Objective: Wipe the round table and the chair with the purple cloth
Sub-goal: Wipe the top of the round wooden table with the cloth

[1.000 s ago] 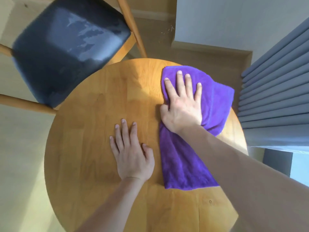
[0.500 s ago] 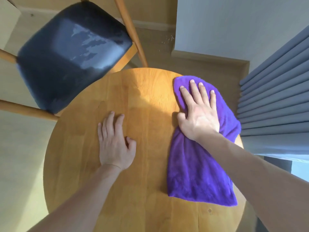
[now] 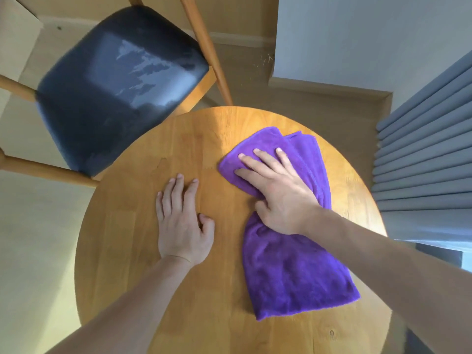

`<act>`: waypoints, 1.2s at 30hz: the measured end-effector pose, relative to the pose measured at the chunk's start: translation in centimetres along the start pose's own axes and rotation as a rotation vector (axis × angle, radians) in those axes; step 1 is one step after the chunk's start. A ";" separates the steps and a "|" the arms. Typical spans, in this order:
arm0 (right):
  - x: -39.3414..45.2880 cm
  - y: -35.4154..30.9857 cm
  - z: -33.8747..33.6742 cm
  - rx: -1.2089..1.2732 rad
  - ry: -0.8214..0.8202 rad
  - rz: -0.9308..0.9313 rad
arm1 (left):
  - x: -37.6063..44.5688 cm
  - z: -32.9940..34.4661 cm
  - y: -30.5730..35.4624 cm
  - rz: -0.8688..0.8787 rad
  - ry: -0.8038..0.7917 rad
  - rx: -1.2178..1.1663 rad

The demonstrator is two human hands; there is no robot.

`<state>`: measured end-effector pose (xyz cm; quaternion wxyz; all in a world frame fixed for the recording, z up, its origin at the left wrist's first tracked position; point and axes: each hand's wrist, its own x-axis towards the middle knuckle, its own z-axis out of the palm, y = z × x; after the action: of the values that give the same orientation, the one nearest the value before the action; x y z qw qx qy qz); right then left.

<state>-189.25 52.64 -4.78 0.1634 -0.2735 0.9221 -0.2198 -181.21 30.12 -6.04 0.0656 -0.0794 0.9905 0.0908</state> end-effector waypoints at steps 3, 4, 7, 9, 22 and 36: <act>1.7 1.8 -1.3 -0.044 0.169 0.365 | 0.2 0.0 0.1 0.000 -0.005 -0.009; 3.2 1.4 -1.4 -0.024 0.207 0.474 | 0.2 0.0 0.1 0.001 -0.007 -0.003; 7.7 -1.3 -0.6 -0.022 0.244 0.520 | 0.2 0.0 0.0 -0.006 -0.006 0.008; 9.1 -3.1 0.3 -0.051 0.179 0.368 | 0.2 0.0 -0.1 -0.007 -0.004 0.000; 5.9 -0.1 -1.1 -0.062 0.062 0.058 | 0.3 -0.1 0.0 -0.003 0.017 0.008; 6.6 -0.9 -0.6 -0.089 -0.098 -0.293 | 0.2 -0.1 0.1 0.028 0.032 0.003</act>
<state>-194.37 48.29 -5.05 0.1624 -0.4224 0.8720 -0.1867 -181.41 30.14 -6.01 0.0487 -0.0670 0.9926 0.0891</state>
